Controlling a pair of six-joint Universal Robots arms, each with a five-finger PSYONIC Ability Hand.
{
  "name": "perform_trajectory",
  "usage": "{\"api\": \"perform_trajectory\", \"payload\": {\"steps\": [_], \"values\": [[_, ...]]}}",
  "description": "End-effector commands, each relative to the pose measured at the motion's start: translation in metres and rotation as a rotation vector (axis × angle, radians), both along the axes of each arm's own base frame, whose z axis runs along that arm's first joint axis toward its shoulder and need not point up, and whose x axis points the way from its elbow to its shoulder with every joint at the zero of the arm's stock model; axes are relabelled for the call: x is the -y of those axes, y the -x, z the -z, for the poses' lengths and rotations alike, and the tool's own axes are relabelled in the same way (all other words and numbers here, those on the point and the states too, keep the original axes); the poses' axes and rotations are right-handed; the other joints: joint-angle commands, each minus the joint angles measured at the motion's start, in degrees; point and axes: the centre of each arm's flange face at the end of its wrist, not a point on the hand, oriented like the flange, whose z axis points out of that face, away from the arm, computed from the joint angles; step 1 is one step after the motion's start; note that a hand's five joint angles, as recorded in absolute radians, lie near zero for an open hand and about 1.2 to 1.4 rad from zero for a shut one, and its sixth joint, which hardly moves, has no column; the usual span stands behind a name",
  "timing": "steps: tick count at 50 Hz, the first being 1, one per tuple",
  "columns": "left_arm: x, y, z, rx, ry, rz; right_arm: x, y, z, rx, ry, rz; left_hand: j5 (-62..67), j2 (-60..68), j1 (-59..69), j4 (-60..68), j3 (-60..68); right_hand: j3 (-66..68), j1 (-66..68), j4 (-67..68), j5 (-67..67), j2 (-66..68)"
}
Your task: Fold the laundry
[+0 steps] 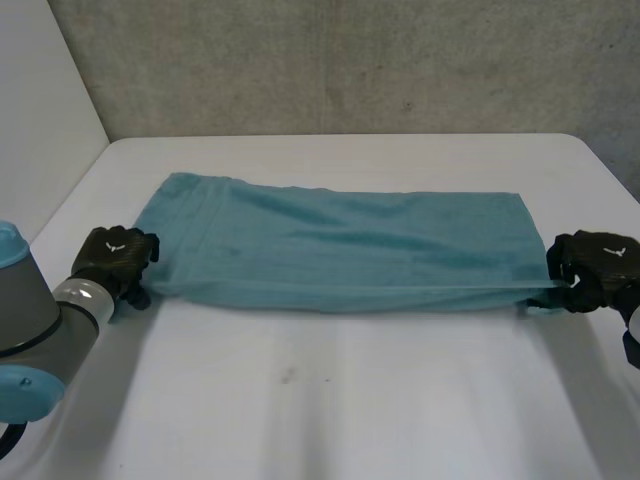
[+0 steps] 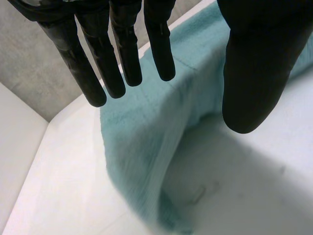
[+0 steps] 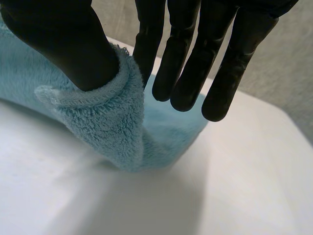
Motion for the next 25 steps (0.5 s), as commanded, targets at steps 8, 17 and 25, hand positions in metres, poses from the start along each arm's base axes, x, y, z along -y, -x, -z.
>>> {"api": "perform_trajectory", "payload": {"steps": [8,17,25], "values": [[0.007,-0.012,0.002,0.021,0.003,-0.032,0.005,0.012,0.000,-0.081,0.041,0.019,4.92,4.31,3.98,4.65,4.14,12.25,23.65,11.72,14.08,12.52],[0.009,-0.015,0.013,0.052,-0.020,-0.030,0.004,0.010,0.001,-0.078,0.037,0.007,39.36,38.75,38.42,39.08,38.58,12.25,23.65,11.72,14.08,12.52],[0.009,-0.019,-0.005,0.059,0.024,-0.050,0.005,0.011,-0.003,-0.107,0.054,0.000,47.46,46.85,46.52,47.19,46.68,12.25,23.65,11.72,14.08,12.52]]}}
